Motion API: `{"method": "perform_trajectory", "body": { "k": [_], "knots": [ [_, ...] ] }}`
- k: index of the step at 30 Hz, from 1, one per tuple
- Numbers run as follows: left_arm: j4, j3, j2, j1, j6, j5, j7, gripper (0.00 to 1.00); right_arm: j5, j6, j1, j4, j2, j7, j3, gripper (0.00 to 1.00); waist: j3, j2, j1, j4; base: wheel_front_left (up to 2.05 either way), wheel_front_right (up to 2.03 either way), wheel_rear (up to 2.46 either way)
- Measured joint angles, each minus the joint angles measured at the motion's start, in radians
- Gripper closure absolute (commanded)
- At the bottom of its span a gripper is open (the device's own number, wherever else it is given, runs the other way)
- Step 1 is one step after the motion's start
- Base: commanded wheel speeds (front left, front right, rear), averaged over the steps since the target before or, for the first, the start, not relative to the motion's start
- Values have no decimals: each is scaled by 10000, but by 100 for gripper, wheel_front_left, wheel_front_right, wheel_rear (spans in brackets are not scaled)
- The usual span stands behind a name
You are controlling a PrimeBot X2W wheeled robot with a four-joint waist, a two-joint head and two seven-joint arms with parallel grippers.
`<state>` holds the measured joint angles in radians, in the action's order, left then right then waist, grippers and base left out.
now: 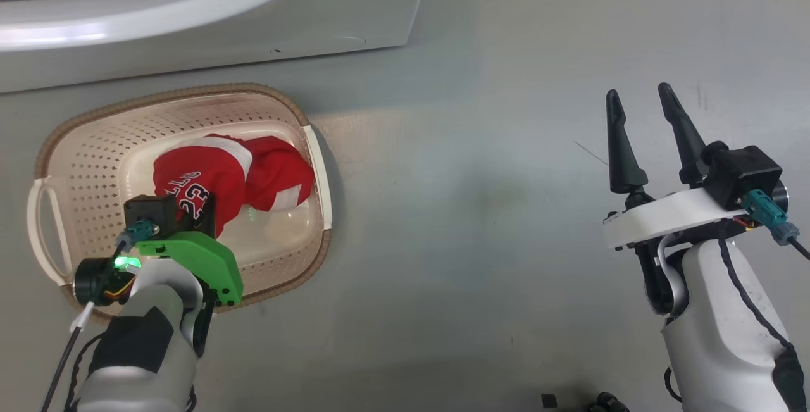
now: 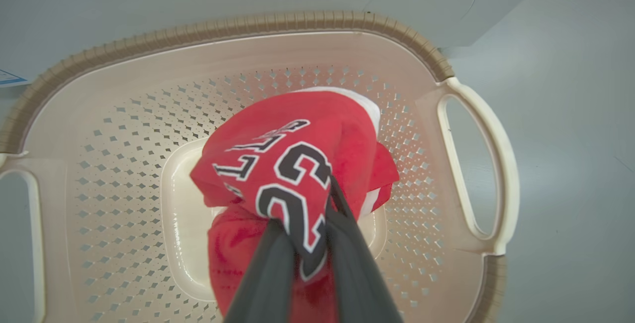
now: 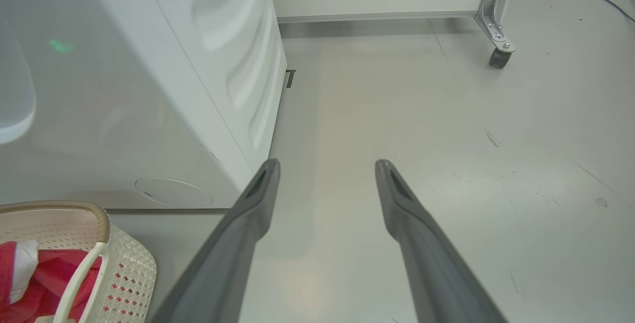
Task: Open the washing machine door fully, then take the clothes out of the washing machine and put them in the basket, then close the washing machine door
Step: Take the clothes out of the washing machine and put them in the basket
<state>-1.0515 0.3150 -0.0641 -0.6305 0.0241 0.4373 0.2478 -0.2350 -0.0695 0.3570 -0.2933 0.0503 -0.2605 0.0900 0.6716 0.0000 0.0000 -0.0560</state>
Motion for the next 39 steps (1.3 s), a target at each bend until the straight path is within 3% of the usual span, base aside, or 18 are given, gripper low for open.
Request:
{"method": "perform_trajectory", "body": {
  "k": [3,4,6,20,39],
  "knots": [
    [-46,-36,-61,-158,-17,0,2,100,0,0,116,113,0,0,-54,0,284,0,0,-70,0,0,0],
    [-59,-38,-79,-213,-23,-4,4,90,0,0,142,132,0,0,-81,0,376,0,0,-90,0,0,0],
    [-75,-44,-86,-326,-73,-36,10,0,0,0,193,157,0,0,-142,0,556,0,0,-125,0,0,0],
    [242,-529,23,-444,-203,-59,12,0,4,-19,323,119,-2,0,-418,0,608,0,0,10,0,0,0],
    [2683,-1423,109,749,-184,-301,13,0,77,-163,230,-332,-2,0,-570,0,-1041,0,0,387,0,0,0]
  ]
}}
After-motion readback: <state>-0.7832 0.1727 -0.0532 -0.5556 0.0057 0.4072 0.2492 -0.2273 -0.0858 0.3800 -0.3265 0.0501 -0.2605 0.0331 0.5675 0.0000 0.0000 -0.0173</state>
